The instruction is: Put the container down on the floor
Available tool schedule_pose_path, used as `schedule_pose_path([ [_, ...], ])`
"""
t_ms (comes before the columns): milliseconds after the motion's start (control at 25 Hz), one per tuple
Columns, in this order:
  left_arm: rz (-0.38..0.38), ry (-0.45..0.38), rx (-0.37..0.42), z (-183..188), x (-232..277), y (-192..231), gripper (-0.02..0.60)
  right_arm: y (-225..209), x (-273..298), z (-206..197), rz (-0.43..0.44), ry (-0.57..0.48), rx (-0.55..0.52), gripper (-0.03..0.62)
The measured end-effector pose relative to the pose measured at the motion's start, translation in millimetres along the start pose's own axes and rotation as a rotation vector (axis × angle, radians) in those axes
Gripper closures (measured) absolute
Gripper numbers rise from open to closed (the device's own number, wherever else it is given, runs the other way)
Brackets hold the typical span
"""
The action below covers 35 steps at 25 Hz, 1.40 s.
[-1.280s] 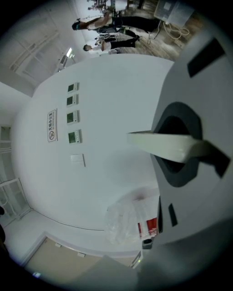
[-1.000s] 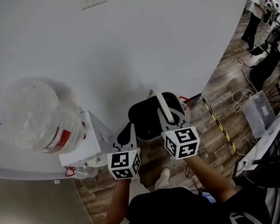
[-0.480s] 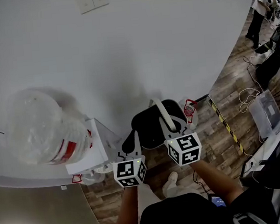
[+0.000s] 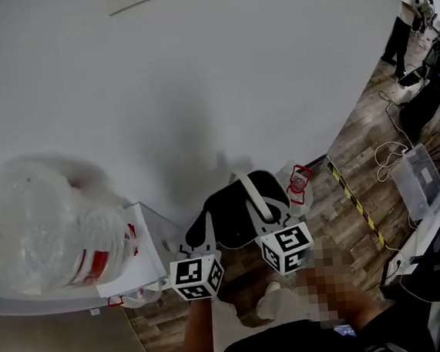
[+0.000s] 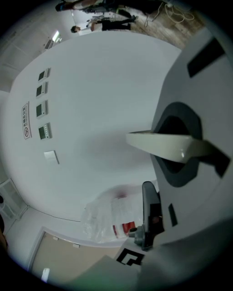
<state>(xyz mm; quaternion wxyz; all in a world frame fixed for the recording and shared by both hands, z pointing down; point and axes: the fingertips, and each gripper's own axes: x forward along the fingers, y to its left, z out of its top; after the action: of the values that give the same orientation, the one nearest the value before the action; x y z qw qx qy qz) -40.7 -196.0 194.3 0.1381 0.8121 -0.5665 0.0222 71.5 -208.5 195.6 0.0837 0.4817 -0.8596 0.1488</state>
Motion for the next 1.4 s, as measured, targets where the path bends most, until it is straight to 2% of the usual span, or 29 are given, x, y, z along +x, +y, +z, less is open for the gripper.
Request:
schedule_pose_path([
  [160, 0.011, -0.038, -0.010, -15.9, 21.5, 11.3, 0.565, -8.8, 15.2, -25.1, 0.005, 0.004, 0.003, 0.563],
  [400, -0.002, -0.035, 0.045, -61.2, 39.7, 19.9, 0.565, -22.4, 39.3, -70.7, -0.004, -0.005, 0.001, 0.563],
  [600, 0.006, -0.027, 0.059, -94.4, 43.6, 46.2, 0.565, -27.4, 65.7, -107.2, -0.009, 0.001, 0.007, 0.563],
  [760, 0.011, -0.054, 0.081, -115.2, 48.6, 66.1, 0.565, -25.9, 84.1, -130.6, -0.007, -0.002, -0.004, 0.563],
  [1400, 0.023, -0.067, 0.076, -246.1, 60.7, 127.9, 0.565, -17.4, 155.9, -245.3, 0.033, -0.030, -0.026, 0.563],
])
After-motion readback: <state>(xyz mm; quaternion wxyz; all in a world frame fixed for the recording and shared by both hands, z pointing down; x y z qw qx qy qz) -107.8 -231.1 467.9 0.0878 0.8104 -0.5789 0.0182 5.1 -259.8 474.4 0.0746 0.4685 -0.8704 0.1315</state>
